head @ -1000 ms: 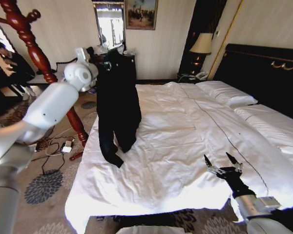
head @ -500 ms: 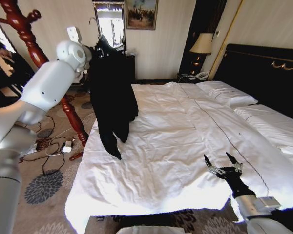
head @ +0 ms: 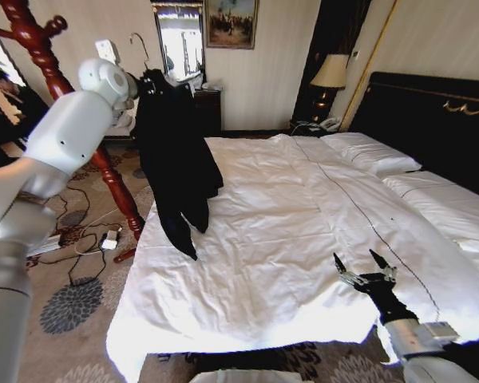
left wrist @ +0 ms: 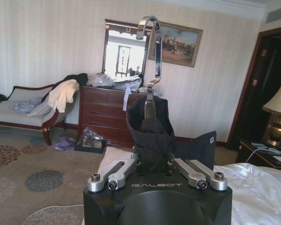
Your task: Pick up the clothes from the bed and hang them on the clothes hanger.
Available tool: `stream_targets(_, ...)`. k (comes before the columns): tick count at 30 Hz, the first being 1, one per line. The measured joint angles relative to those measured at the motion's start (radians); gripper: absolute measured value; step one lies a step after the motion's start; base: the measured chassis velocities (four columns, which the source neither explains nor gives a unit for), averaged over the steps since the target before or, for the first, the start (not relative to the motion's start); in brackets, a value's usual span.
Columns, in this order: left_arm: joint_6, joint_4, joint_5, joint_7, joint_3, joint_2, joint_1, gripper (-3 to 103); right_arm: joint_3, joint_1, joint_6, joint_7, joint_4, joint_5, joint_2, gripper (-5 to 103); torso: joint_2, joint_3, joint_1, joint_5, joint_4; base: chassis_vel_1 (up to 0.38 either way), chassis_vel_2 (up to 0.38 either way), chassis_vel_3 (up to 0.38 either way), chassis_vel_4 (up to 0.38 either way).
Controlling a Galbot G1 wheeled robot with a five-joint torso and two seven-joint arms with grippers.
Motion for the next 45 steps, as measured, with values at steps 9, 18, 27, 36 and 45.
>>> stream_targets(9, 0.004, 0.088, 0.023, 0.012, -0.018, -0.025, -0.033, 18, 0.000, 0.000, 0.000, 0.000, 0.000, 0.000, 0.000, 100, 0.000, 0.000, 0.000, 0.0000, 0.0000, 0.000, 0.000, 0.000, 0.000)
stream_targets(18, 0.008, 0.146, 0.040, 0.025, -0.026, -0.025, -0.079, 18, 0.000, 0.000, 0.000, 0.000, 0.000, 0.000, 0.000, 100, 0.000, 0.000, 0.000, 0.0001, 0.0000, 0.000, 0.000, 0.000, 0.000)
stream_targets(27, 0.023, 0.156, 0.040, 0.026, -0.019, 0.008, -0.101, 18, 0.000, 0.000, 0.000, 0.000, 0.000, 0.000, 0.000, 100, 0.000, 0.000, 0.000, 0.0000, 0.0000, 0.000, 0.000, 0.000, 0.000)
stream_targets(36, 0.023, 0.189, 0.051, 0.043, -0.007, 0.025, -0.123, 18, 0.000, 0.000, 0.000, 0.000, 0.000, 0.000, 0.000, 100, 0.000, 0.000, 0.000, 0.0002, 0.0000, 0.000, 0.000, 0.000, 0.000)
stream_targets(45, 0.029, 0.171, 0.050, 0.042, -0.009, 0.042, -0.129, 18, 0.000, 0.000, 0.000, 0.000, 0.000, 0.000, 0.000, 100, 0.000, 0.000, 0.000, 0.0001, 0.0000, 0.000, 0.000, 0.000, 0.000)
